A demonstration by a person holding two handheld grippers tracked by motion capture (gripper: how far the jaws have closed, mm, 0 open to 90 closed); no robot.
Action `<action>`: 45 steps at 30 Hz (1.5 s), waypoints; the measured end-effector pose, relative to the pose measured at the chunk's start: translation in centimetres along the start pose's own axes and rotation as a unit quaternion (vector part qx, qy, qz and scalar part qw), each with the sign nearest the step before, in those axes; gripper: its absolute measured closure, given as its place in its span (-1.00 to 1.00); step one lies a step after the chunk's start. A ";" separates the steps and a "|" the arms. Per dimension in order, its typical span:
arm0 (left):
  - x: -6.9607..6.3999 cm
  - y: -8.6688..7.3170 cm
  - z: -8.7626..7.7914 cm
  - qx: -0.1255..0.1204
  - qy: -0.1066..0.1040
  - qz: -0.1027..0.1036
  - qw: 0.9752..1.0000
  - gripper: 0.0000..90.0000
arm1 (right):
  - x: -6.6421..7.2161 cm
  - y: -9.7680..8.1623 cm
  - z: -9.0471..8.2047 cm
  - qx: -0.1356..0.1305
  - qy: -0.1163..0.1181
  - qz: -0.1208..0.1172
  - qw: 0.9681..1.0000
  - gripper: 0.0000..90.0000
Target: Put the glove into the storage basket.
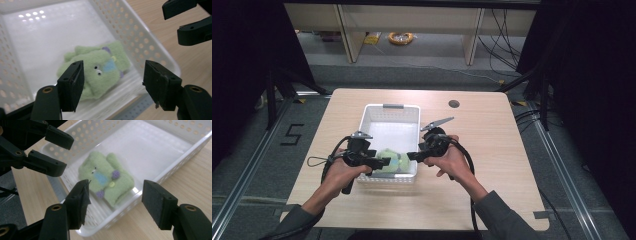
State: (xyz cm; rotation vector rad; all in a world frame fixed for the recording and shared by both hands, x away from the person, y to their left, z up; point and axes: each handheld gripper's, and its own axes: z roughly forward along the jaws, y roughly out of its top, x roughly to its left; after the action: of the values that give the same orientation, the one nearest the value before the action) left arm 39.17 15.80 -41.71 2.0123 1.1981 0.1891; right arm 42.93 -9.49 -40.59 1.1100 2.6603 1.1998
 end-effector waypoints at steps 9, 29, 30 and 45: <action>-2.1 -0.6 0.1 -0.004 -0.028 0.024 0.999 -0.34 | -0.5 -1.4 -2.2 -0.023 0.009 -0.002 1.000 -0.20; -6.3 -1.7 0.2 -0.013 -0.085 0.061 0.994 -0.46 | -2.3 -4.9 -6.2 -0.066 0.009 0.019 0.998 -0.30; -6.5 -1.7 0.2 -0.016 -0.084 0.062 0.994 -0.47 | -2.2 -5.3 -6.6 -0.068 0.003 0.026 0.997 -0.30; -8.8 -3.3 1.4 -0.021 -0.108 0.090 0.990 -0.60 | -2.7 -8.2 -7.7 -0.082 0.009 0.032 0.996 -0.32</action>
State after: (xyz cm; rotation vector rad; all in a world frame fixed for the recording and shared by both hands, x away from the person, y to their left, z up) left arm 32.72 8.84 -42.78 2.0456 0.8724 0.0804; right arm 37.83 -19.83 -41.32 1.1706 2.5015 1.4159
